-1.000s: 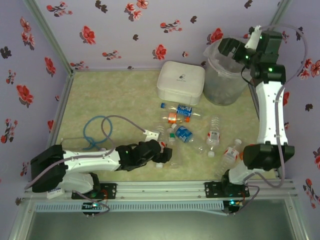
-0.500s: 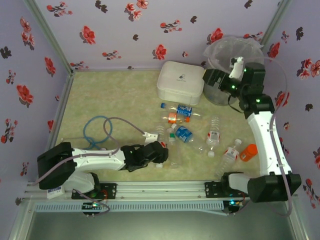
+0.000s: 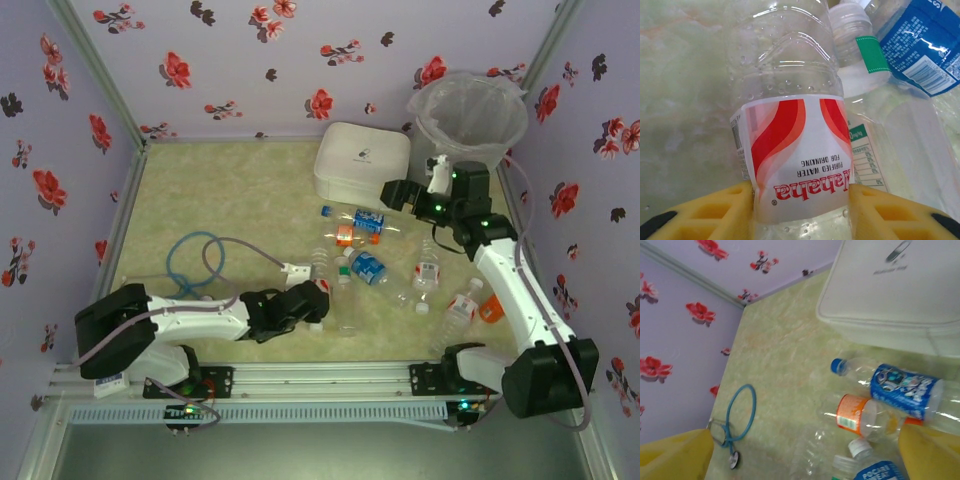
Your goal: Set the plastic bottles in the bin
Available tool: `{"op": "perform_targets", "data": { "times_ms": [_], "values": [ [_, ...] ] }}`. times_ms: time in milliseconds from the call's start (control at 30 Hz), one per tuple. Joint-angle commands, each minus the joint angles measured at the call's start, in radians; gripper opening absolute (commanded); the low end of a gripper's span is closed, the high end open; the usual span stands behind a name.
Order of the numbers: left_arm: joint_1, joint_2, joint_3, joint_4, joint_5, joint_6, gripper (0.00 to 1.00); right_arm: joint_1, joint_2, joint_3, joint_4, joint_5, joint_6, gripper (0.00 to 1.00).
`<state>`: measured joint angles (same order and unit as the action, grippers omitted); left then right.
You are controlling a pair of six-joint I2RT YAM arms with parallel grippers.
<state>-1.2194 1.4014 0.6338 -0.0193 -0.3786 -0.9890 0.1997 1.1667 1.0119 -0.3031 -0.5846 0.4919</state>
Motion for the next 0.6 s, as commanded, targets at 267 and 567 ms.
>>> {"op": "perform_targets", "data": {
  "times_ms": [267, 567],
  "values": [
    [0.059, -0.228, 0.025, -0.102, -0.058, 0.252, 0.46, 0.229, 0.074, -0.071, 0.194, -0.018, 0.08, 0.88],
    [0.093, -0.354, -0.068, 0.097, 0.039, 0.395, 0.45, 0.367, 0.233, -0.032, 0.303, -0.047, 0.144, 0.93]
  ]
}}
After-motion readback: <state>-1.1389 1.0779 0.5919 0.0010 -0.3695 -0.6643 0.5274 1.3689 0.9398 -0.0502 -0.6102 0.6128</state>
